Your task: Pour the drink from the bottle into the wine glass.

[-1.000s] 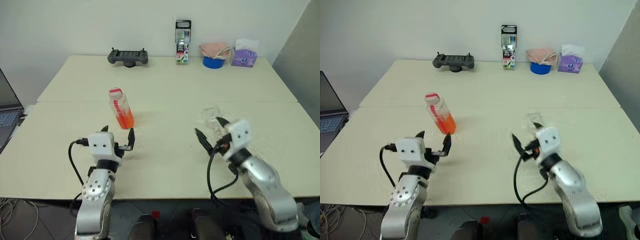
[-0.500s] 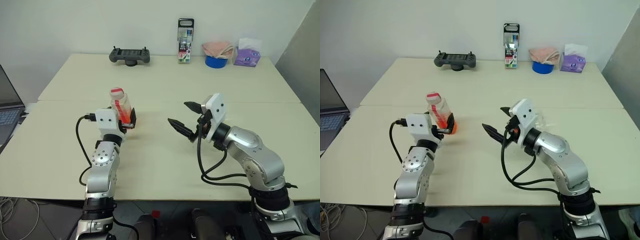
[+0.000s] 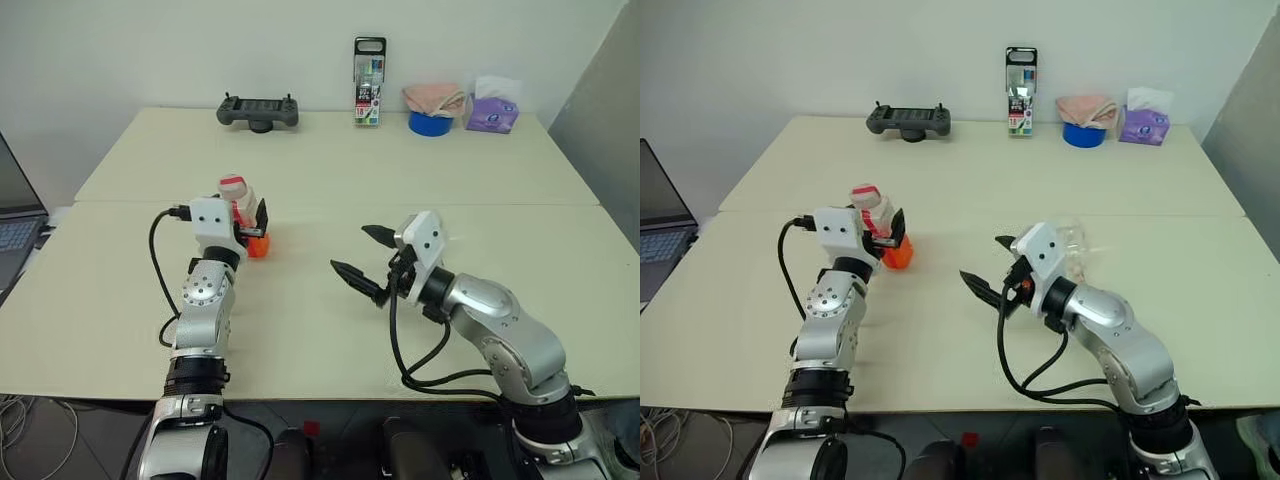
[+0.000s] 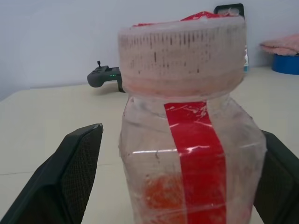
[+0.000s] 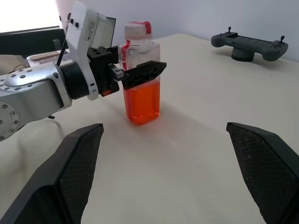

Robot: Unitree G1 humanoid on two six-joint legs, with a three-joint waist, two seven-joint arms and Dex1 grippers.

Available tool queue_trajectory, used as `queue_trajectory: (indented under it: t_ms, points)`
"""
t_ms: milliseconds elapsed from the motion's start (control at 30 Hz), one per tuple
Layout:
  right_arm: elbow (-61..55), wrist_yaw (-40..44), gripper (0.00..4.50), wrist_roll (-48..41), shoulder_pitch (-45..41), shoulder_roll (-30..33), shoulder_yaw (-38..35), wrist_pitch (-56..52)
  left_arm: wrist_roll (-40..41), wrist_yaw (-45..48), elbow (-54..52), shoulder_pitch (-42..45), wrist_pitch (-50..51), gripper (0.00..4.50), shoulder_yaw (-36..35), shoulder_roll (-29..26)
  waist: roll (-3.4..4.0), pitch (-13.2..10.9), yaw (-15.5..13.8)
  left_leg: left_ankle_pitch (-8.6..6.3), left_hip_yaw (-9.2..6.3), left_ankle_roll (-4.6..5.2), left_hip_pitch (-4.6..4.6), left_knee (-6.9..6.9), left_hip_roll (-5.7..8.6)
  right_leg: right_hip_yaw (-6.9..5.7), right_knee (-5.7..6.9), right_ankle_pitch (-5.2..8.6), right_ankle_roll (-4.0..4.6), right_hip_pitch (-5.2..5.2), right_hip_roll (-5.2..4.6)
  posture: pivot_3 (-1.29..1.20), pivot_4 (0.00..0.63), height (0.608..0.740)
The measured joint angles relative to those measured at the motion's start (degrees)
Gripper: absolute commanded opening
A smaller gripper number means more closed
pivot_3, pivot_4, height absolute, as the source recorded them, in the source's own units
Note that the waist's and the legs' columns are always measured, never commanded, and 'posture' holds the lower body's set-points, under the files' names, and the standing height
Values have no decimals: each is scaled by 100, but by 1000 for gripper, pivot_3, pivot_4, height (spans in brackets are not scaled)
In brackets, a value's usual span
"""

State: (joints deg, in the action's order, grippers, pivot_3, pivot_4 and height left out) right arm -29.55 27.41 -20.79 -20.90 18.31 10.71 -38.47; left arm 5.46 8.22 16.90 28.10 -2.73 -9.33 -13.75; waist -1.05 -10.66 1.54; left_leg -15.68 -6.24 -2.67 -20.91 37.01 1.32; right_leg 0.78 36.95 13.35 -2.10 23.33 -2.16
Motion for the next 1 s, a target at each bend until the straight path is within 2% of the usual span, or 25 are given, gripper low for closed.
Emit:
queue_trajectory:
  t_ms: [167, 233, 400, 567, 667, 800, 1000]
  points:
    - [195, -1, 4500, 67, -135, 38, -30, 42, -13, -10, 447, 307, -221, 2240, -2, -4, 0, 0, 2, 0, 0, 0, 0, 0, 0, 0, 0, 0, -4, 0, 1, 0, 150, 740]
    - [285, -3, 4500, 68, -227, 45, -61, 41, -12, -7, 541, 350, -289, 1766, -1, -5, 0, 0, 9, 0, 1, -1, 1, -1, 0, 0, 0, -2, 0, 0, 1, 0, 150, 740]
    - [208, 67, 4500, -89, -290, 272, -269, -132, 131, 249, 536, 321, -296, 1744, -7, -132, 0, 0, 11, 0, 1, -1, -1, -2, -1, 1, 0, -4, 3, 1, 0, 0, 150, 740]
    - [-61, 154, 4500, -781, -724, 648, -989, -867, 1118, 1744, -342, -180, 329, 1741, 93, -450, 0, -1, 14, 0, 2, -1, -7, -2, -2, 2, 0, -10, 14, 7, 0, 0, 150, 740]
    - [-339, 195, 4500, -1454, -1107, 709, -1368, -1321, 1684, 2669, -1217, -441, 927, 1739, 481, -622, -1, -2, 6, 0, -5, 0, -10, -4, -2, -3, -1, -10, 15, 7, 0, 0, 150, 740]
    - [-551, 70, 4500, -2232, -1236, 628, -1574, -1860, 2098, 3457, -2129, -549, 1377, 1735, 951, -673, -1, -2, 5, -1, 3, 1, -10, -4, -1, 4, -2, -9, 12, 6, 0, 0, 150, 740]
    - [-1085, -370, 4500, -3015, -1208, 573, -1405, -2452, 2182, 4219, -2594, -573, 1696, 1734, 1633, -678, -1, -2, 14, 0, 4, 2, -6, -3, -4, 4, 2, 1, -3, 7, 5, 0, 150, 740]
